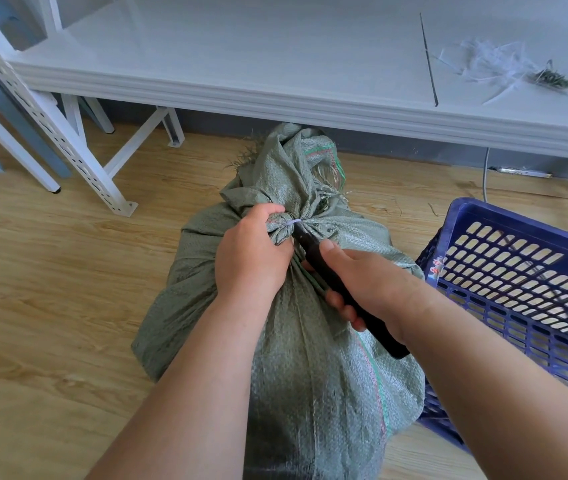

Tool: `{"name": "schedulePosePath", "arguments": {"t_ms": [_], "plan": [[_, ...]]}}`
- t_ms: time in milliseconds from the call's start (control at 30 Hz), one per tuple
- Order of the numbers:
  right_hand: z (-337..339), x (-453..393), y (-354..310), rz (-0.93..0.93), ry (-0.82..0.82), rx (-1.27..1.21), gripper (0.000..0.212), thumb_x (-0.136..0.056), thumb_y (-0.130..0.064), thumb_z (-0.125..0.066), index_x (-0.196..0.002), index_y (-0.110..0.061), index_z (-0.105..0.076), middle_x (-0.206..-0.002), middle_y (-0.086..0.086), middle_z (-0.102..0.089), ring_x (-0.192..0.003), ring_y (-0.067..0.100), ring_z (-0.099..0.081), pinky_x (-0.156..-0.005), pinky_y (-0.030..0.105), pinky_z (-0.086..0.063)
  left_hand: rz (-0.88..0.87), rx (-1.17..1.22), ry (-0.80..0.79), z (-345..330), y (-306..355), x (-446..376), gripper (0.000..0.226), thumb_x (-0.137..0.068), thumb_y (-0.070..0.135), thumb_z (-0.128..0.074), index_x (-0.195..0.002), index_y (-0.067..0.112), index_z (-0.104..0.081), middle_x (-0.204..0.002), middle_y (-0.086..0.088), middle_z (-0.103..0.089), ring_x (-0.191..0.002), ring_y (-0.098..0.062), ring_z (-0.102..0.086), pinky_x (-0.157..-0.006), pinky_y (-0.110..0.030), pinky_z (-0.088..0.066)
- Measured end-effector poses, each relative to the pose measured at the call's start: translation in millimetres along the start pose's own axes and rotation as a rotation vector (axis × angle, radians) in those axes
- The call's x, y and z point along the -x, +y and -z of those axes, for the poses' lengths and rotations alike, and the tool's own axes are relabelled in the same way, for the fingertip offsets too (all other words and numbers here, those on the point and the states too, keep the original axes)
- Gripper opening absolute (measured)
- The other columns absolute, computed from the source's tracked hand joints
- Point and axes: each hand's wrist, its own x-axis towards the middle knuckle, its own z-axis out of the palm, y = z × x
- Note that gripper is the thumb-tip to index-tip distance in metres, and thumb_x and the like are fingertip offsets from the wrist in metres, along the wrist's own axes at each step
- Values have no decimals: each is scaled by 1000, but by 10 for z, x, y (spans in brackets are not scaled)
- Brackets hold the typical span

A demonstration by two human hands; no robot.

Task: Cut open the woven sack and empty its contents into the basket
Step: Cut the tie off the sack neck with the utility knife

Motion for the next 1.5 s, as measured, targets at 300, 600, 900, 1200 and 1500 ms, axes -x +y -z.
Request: {"name": "schedulePosePath", "arguments": {"t_ms": [300,600,900,1200,1500], "plan": [[4,-17,-35,-12,9,-61,47,-100,-53,-34,-111,-19,-64,-54,2,-49,-41,17,-38,-44,22,-33,3,-8,-18,-4,30,5,42,-86,29,-68,-125,37,-58,-122,4,-67,-111,-22,-61,-82,-31,-48],[-13,-91,-154,-25,34,9,50,-101,-52,-32,-109,-15,-65,-55,3,-51,-41,18,-40,-42,23,-35,8,9,-28,8,23,9,36,-85,27,-67,-120,34,-61,-108,4,-72,-101,-24,-65,-79,-33,-51],[17,23,-110,1,32,-1,47,-100,-53,-34,-102,-22,-70,-52,1,-49,-41,17,-39,-41,21,-33,26,33,-6,2,-8,-11,38,-84,25,-66,-119,40,-61,-111,8,-71,-94,-22,-65,-75,-31,-51],[38,62,-69,7,37,23,48,-100,-53,-34,-104,-21,-69,-53,2,-50,-41,17,-39,-42,23,-33,18,43,-7,-4,-13,-15,38,-83,24,-67,-116,41,-63,-110,10,-71,-96,-20,-66,-78,-31,-53],[14,-5,-111,-19,69,9,49,-100,-52,-33,-111,-17,-65,-53,3,-50,-40,18,-39,-41,22,-34,0,29,-33,-19,16,2,35,-85,26,-69,-116,39,-63,-109,9,-71,-94,-20,-66,-76,-33,-54]]}}
